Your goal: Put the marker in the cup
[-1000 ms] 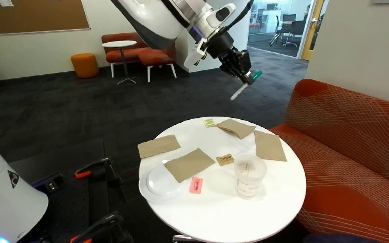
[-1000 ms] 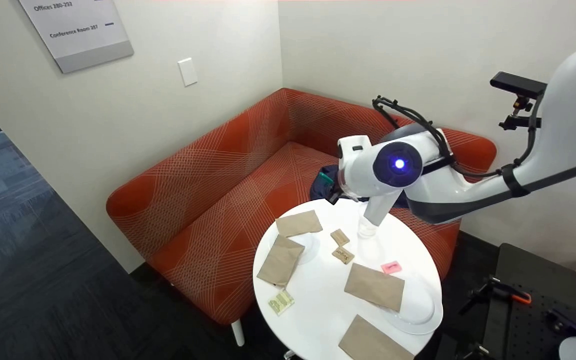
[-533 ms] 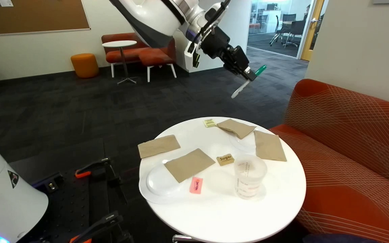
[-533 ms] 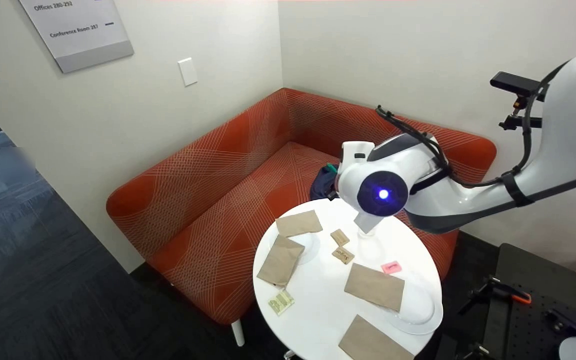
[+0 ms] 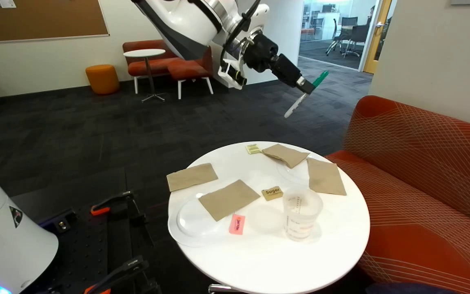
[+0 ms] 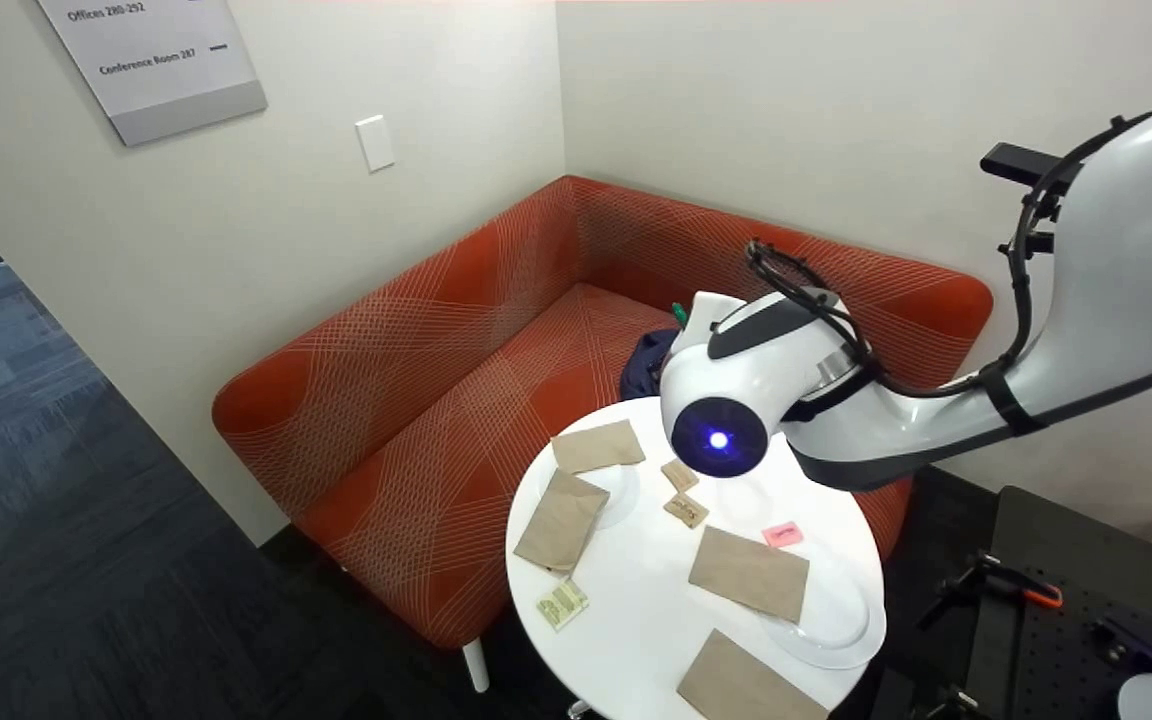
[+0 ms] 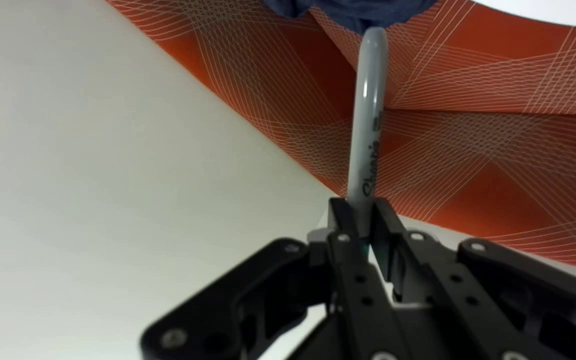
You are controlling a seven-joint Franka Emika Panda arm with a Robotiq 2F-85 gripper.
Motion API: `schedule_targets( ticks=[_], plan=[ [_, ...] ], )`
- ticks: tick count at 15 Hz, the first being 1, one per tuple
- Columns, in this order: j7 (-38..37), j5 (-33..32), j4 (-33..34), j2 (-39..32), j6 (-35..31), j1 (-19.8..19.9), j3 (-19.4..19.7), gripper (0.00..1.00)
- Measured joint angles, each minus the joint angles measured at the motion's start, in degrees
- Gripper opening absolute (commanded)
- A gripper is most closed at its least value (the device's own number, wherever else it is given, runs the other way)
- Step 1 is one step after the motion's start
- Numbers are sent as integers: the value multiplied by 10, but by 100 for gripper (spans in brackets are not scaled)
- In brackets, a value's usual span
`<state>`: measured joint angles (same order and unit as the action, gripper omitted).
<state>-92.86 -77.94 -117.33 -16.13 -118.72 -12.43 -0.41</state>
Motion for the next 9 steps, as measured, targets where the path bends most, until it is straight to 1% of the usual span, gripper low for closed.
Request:
schedule_targets(
  ticks=[9],
  plan=[
    [-191, -10, 37, -42, 130, 1, -9, 4]
  ],
)
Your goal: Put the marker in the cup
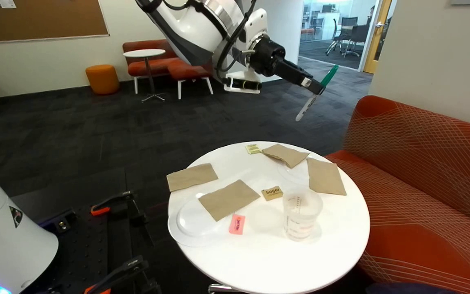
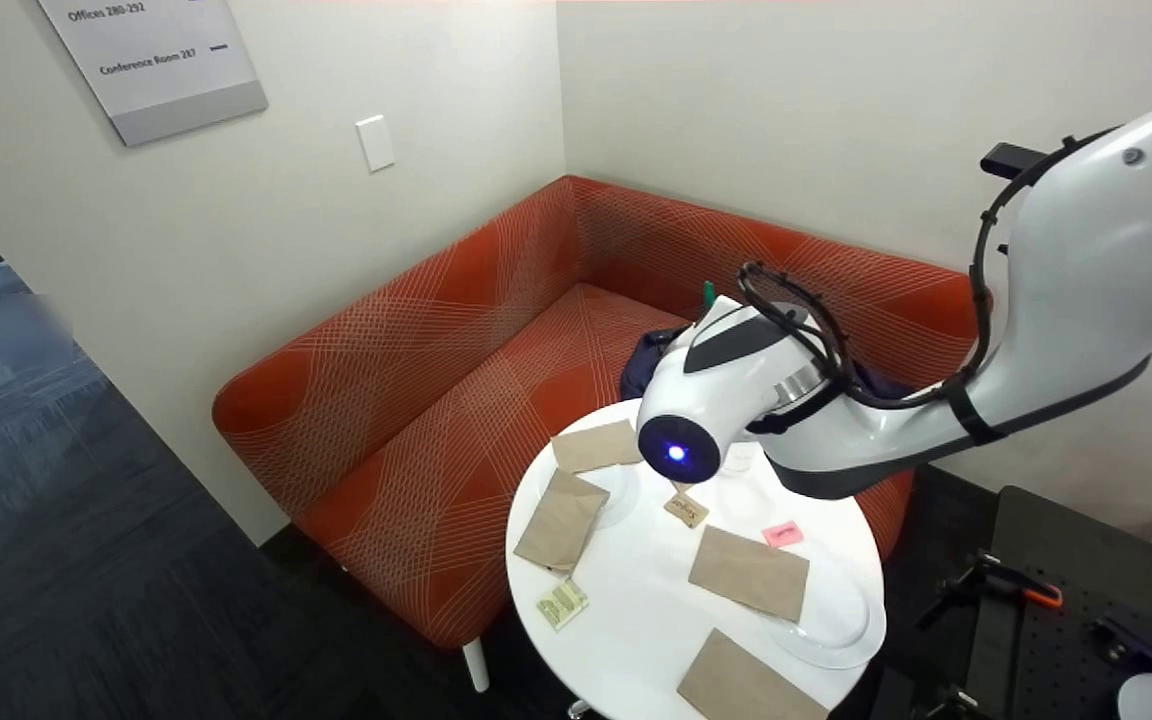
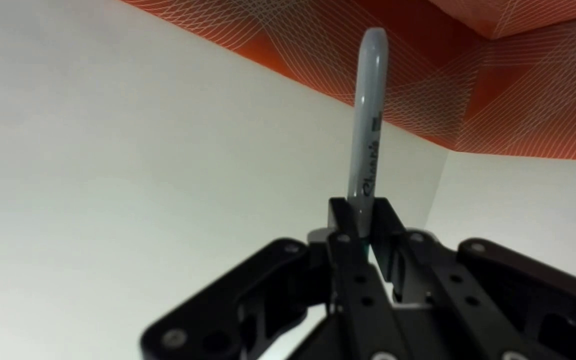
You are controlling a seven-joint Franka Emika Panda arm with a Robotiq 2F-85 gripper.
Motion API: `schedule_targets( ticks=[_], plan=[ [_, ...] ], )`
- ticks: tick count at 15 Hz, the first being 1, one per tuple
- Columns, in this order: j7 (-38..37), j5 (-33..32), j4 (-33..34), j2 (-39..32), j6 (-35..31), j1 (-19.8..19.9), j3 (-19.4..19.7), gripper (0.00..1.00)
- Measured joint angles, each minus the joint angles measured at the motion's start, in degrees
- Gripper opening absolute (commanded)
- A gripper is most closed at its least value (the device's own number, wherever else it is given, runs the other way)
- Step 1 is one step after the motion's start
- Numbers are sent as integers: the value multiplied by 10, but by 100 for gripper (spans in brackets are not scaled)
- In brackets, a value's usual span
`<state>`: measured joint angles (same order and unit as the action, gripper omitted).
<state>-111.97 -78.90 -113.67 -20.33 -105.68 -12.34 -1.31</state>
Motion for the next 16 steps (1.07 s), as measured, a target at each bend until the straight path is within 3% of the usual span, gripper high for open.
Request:
schedule_targets(
  ticks=[10, 11, 16],
  plan=[
    [-150, 16, 16, -42, 126, 5, -9, 4],
    [-159, 18, 18, -47, 133, 7, -9, 15],
    [-175, 22, 26, -64, 146, 13, -9, 15]
  ],
)
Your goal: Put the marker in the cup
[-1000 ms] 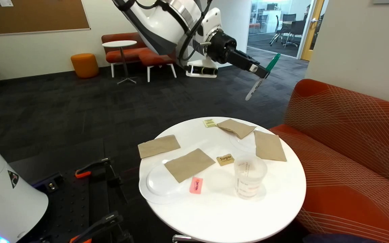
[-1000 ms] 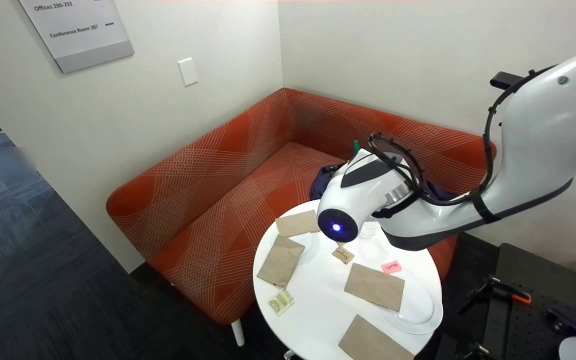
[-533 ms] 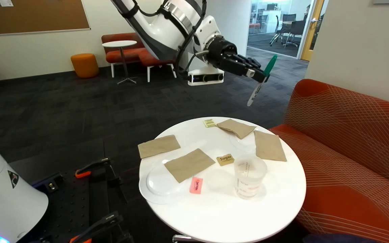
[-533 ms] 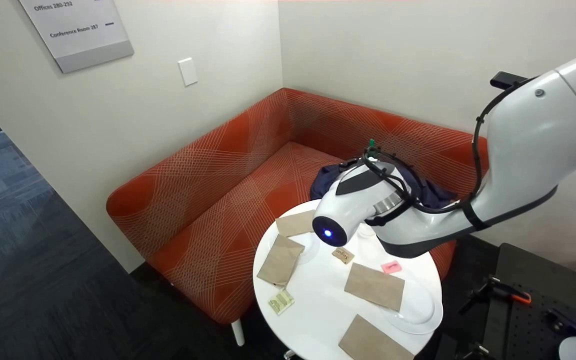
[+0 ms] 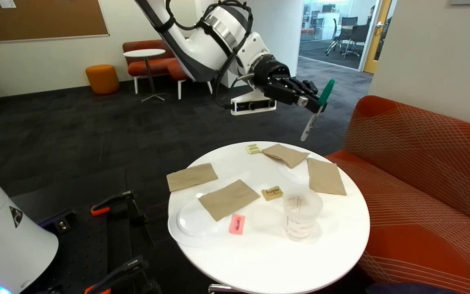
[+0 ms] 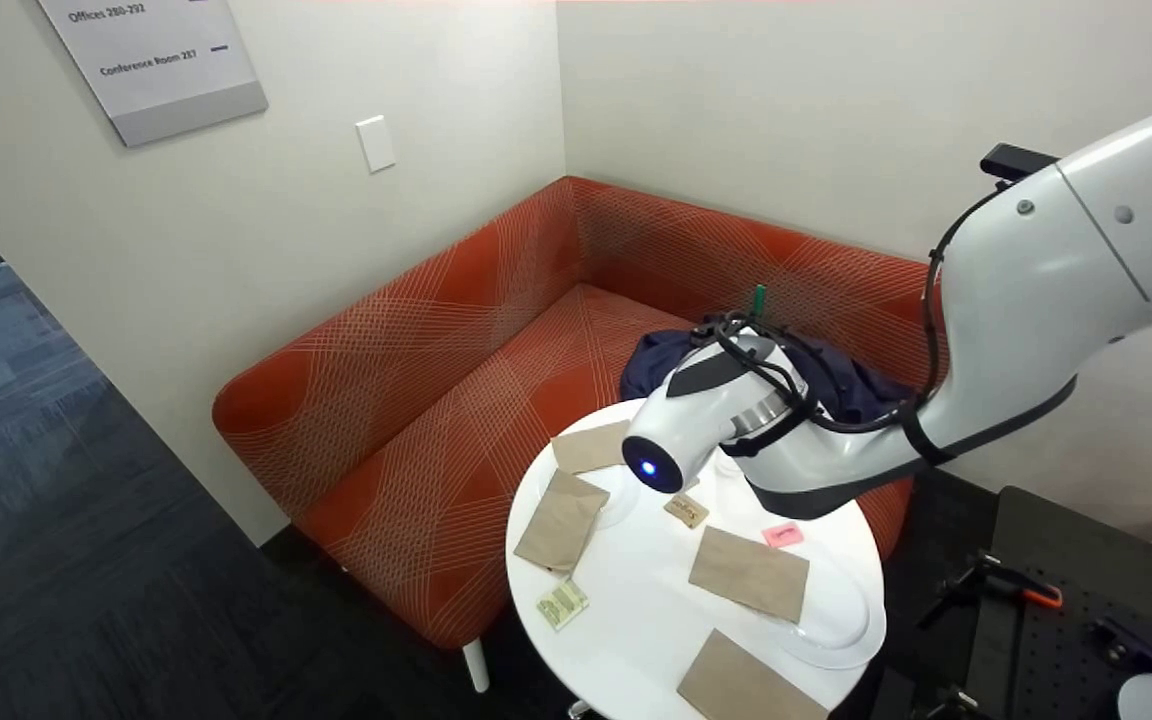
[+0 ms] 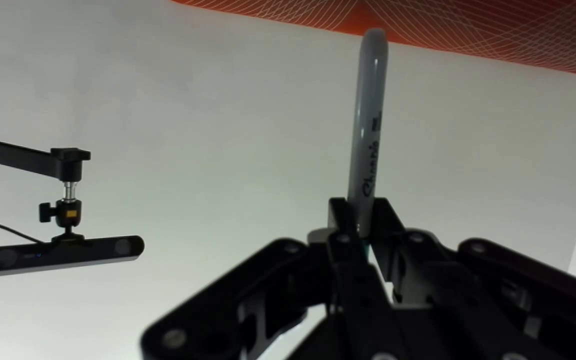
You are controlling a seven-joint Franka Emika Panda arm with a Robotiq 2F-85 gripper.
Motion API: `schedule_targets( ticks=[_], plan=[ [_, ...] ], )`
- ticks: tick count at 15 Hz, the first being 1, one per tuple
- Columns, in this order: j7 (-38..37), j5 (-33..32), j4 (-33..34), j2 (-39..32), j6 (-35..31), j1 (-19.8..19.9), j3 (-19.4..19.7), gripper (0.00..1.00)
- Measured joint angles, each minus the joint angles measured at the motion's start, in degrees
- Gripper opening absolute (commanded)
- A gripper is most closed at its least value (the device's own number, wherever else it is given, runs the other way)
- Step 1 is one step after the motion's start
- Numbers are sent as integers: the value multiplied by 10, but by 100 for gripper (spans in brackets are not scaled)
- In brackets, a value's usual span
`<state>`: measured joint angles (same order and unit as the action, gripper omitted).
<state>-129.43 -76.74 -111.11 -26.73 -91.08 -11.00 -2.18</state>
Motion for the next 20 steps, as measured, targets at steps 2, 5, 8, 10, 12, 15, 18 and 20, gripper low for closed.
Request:
schedule_targets(
  ticks=[2, 5, 8, 10, 12, 15, 18, 20],
  plan=[
    [0, 0, 2, 0, 0, 0, 0, 4],
    [0, 0, 3, -2, 0, 0, -1, 4],
    [-14, 0, 3, -8, 4, 0, -2, 4],
    [-41, 0, 3, -16, 14, 0, -3, 4],
    [-78, 0, 3, -25, 30, -1, -5, 4],
    [-128, 1, 4, -39, 55, -1, -9, 4],
    [-153, 2, 7, -53, 65, -1, -11, 4],
    [-162, 2, 12, -63, 65, 0, -11, 4]
  ],
)
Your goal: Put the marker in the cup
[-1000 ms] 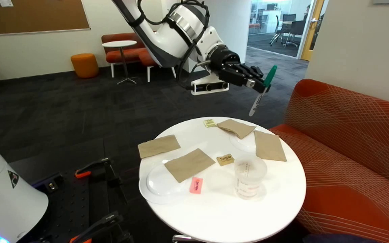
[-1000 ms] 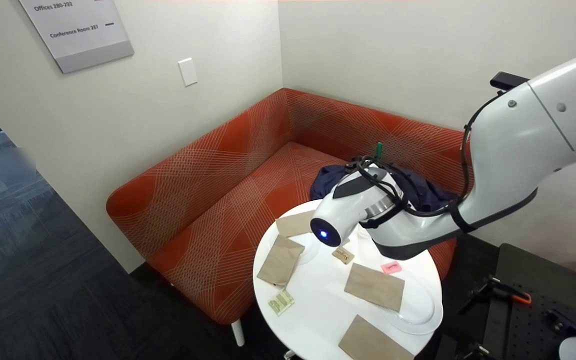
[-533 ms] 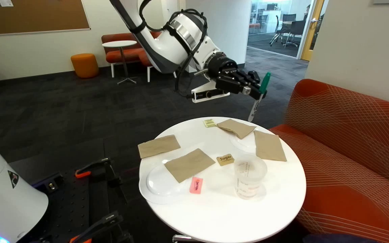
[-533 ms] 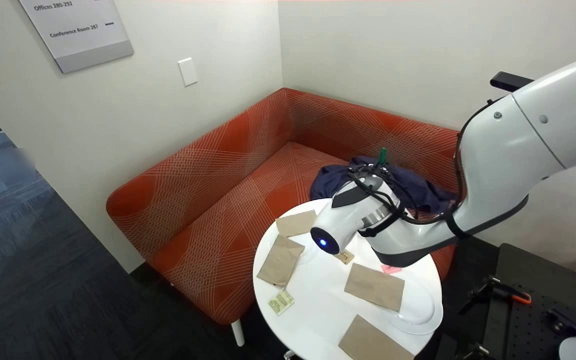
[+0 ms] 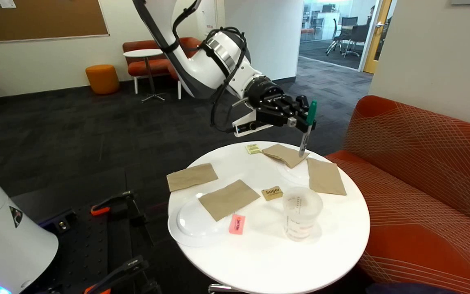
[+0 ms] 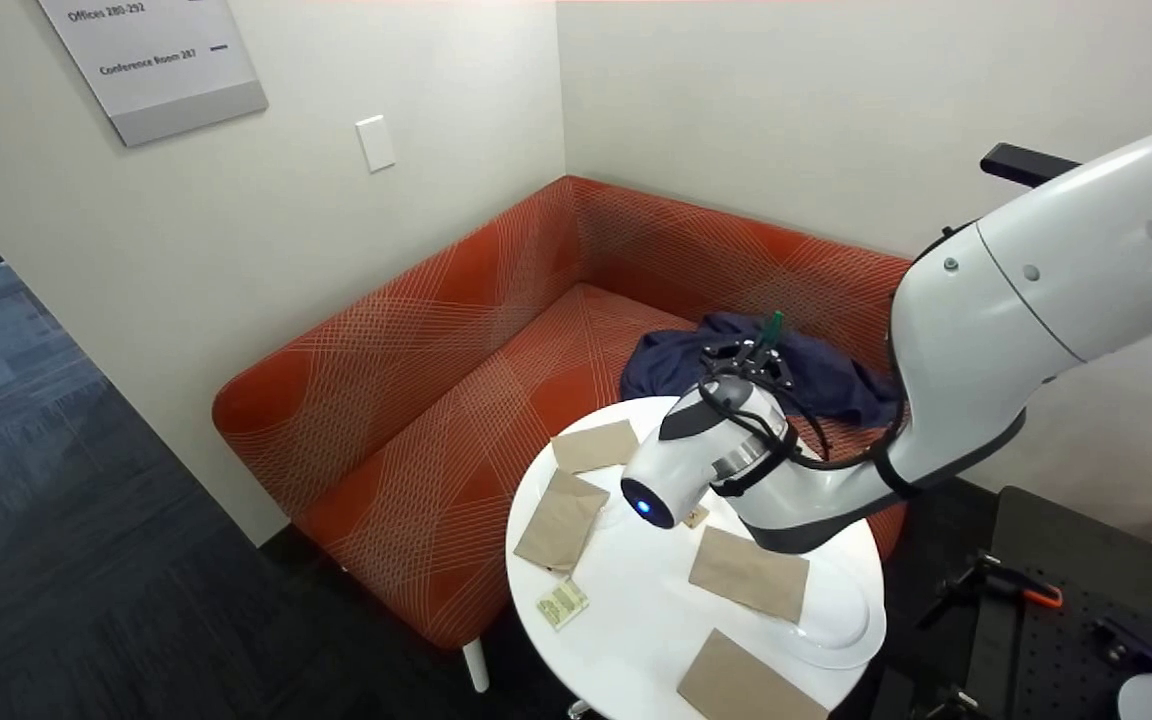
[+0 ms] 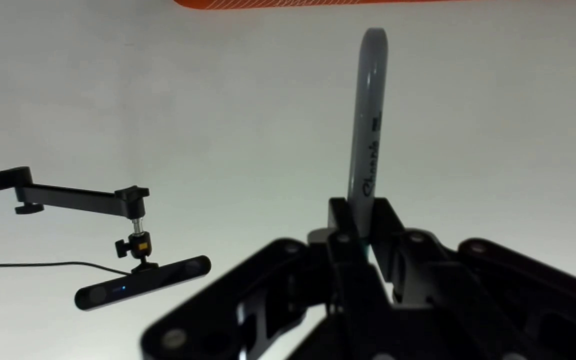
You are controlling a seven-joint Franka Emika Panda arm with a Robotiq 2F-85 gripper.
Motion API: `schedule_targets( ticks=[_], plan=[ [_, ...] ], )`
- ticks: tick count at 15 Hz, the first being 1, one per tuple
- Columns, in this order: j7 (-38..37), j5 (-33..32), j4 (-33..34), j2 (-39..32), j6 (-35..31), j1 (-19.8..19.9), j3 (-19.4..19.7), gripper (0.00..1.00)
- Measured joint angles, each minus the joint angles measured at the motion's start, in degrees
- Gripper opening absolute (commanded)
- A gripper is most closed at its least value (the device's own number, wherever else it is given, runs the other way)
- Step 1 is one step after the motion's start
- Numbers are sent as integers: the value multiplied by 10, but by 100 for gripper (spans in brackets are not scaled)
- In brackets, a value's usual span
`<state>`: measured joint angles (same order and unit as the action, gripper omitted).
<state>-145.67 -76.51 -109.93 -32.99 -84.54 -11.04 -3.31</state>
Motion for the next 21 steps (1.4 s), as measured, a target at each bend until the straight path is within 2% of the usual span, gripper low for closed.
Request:
schedule_targets(
  ticks=[21],
  plan=[
    [-4, 0, 69, -117, 0, 16, 2, 4]
  ],
)
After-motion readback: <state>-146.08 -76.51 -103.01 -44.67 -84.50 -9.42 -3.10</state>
